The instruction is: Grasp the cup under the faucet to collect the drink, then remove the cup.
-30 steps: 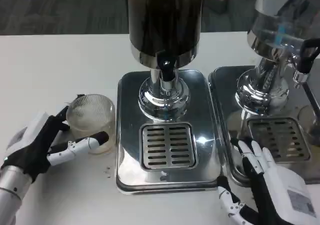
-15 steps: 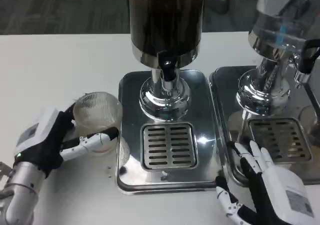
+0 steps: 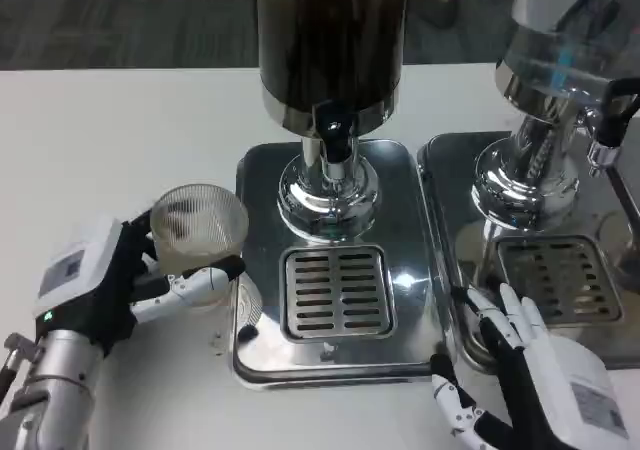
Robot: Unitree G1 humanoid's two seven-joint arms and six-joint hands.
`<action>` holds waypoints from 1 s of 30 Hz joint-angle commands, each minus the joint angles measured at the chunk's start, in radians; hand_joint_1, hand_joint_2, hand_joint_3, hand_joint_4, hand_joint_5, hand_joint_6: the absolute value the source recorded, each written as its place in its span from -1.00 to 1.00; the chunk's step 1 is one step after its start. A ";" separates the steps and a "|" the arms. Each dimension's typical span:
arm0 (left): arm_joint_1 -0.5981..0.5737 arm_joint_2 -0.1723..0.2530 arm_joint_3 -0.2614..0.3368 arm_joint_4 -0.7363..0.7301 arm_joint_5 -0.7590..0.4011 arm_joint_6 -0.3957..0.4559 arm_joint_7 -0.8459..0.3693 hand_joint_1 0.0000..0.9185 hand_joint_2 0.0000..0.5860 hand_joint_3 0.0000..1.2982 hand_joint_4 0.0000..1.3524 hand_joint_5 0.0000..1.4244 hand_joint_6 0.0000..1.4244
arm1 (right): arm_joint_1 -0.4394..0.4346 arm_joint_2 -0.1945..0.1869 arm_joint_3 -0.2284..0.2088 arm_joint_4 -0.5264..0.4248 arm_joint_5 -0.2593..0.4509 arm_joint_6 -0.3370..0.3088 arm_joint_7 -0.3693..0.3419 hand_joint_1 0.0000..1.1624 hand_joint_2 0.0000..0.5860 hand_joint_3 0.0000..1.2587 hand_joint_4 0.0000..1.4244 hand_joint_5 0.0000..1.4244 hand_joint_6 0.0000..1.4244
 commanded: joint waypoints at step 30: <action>0.025 -0.027 0.051 0.181 -0.023 -0.260 0.298 -0.33 -0.63 -0.09 0.12 0.41 0.95 | -0.002 -0.002 -0.004 0.015 0.041 -0.028 -0.018 -0.38 0.58 -0.77 -1.00 -1.00 -0.70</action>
